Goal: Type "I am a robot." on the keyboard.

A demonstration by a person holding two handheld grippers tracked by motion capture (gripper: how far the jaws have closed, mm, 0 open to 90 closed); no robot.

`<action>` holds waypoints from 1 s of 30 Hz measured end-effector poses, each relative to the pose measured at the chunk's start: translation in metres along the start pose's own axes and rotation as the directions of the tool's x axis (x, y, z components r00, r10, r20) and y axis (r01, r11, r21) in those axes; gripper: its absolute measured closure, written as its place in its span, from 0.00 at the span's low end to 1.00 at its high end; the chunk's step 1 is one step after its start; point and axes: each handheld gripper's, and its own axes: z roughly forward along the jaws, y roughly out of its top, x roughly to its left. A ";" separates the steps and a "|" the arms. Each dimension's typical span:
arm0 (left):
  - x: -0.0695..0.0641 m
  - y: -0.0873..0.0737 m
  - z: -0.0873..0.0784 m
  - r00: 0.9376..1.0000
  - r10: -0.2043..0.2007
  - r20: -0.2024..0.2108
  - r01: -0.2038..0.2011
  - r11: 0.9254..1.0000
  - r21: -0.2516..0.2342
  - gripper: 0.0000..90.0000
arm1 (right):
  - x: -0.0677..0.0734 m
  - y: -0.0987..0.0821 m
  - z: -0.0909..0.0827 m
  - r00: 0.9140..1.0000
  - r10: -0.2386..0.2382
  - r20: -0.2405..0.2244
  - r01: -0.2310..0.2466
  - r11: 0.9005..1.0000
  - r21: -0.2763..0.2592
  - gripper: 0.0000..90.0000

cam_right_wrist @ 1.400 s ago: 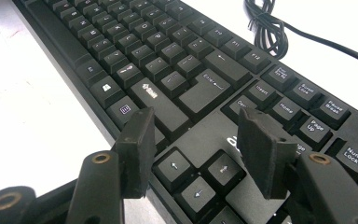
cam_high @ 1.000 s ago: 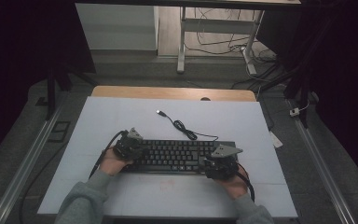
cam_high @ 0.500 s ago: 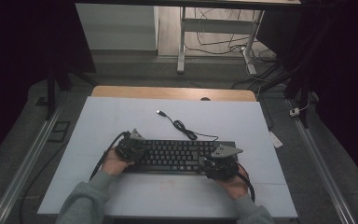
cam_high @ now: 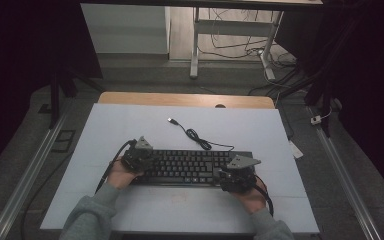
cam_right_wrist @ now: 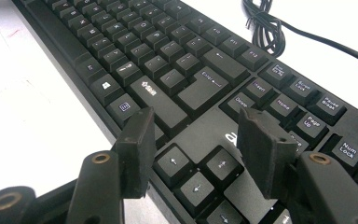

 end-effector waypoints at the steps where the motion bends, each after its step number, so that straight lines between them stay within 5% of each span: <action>1: 0.001 0.000 -0.002 1.000 -0.007 0.003 0.007 1.000 -0.008 0.93 | 0.000 0.000 0.000 1.000 0.000 0.000 0.000 1.000 -0.001 0.52; 12: -0.002 -0.008 -0.024 0.998 -0.058 -0.028 0.056 0.996 -0.066 0.53 | 0.000 0.000 0.000 1.000 0.001 -0.006 -0.001 1.000 -0.009 0.52; 30: 0.006 -0.015 -0.030 0.995 -0.095 -0.023 0.093 0.993 -0.078 0.38 | 0.001 0.001 0.000 1.000 -0.007 -0.013 0.007 1.000 -0.018 0.52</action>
